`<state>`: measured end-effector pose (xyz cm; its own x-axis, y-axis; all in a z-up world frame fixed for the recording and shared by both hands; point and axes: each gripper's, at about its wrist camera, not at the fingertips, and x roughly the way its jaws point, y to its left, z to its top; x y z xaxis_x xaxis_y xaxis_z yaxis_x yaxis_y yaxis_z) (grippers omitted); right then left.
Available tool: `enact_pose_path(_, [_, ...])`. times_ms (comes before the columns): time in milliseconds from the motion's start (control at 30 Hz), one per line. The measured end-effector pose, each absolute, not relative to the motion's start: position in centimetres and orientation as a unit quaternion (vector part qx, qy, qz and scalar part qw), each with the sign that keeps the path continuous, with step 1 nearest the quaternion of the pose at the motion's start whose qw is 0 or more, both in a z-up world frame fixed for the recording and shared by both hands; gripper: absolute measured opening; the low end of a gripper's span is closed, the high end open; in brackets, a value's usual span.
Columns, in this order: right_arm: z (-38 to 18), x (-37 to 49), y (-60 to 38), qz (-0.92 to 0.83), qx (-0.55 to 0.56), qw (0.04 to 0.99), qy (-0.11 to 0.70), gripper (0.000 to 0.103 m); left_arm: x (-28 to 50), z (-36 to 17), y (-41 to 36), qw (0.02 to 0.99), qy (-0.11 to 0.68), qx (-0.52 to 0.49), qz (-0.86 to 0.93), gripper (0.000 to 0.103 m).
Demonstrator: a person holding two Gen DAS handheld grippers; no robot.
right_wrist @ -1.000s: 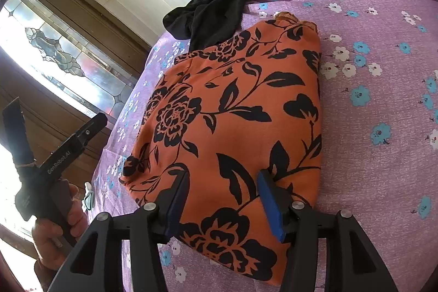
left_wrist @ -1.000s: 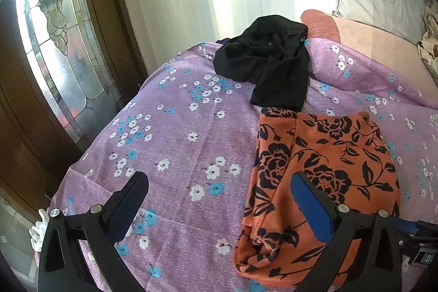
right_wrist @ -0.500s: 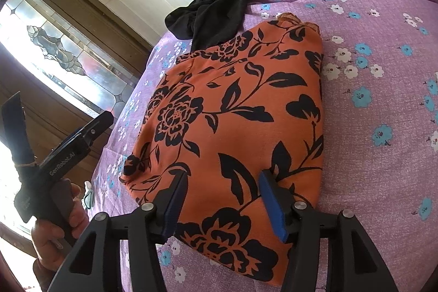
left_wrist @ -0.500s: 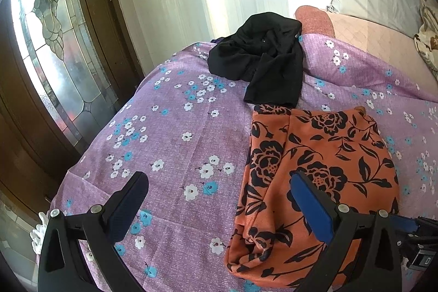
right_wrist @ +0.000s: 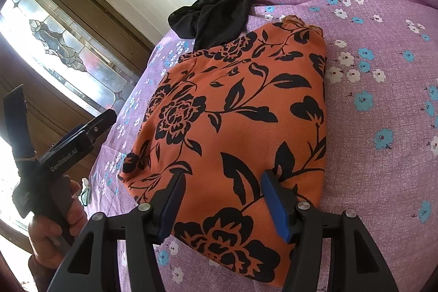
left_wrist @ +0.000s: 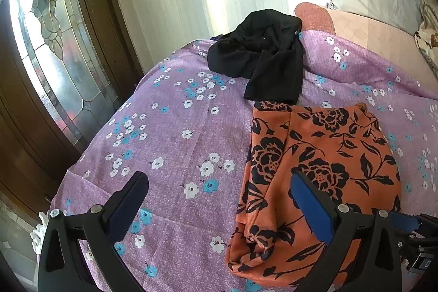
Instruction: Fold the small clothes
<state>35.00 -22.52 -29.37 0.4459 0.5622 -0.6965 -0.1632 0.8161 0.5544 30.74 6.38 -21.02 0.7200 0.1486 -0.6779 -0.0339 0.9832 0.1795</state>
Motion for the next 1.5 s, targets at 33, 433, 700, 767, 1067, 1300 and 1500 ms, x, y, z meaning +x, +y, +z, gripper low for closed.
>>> enact_pose_path(33, [-29.36, 35.00, -22.51, 0.220, 0.208, 0.824, 0.478, 0.062, 30.75, -21.03, 6.37, 0.924, 0.371, 0.078, 0.049, 0.103])
enact_pose_path(433, [-29.35, 35.00, -22.50, 0.220, 0.208, 0.825, 0.478, 0.062, 30.79, -21.16, 6.35, 0.923, 0.373, 0.080, 0.047, 0.103])
enact_pose_path(700, [-29.33, 34.95, -22.41, 0.220, 0.205, 0.825, 0.477, 0.063, 30.81, -21.21, 6.33, 0.923, 0.373, 0.081, 0.048, 0.103])
enact_pose_path(767, [-29.33, 34.98, -22.41, 0.220, 0.205, 0.826, 0.477, 0.063, 30.79, -21.20, 6.32, 0.923, 0.373, 0.081, 0.047, 0.103])
enact_pose_path(1067, [-29.33, 34.96, -22.29, 0.221, 0.201, 0.827, 0.476, 0.063, 30.76, -21.35, 6.47, 0.923, 0.374, 0.080, 0.049, 0.103])
enact_pose_path(1300, [-29.29, 34.93, -22.24, 0.221, 0.196, 0.829, 0.475, 0.064, 30.76, -21.34, 6.40, 0.922, 0.374, 0.082, 0.048, 0.103])
enact_pose_path(1500, [-29.26, 34.91, -22.12, 0.221, 0.194, 0.830, 0.474, 0.065, 30.80, -21.52, 6.54, 0.921, 0.377, 0.084, 0.046, 0.103])
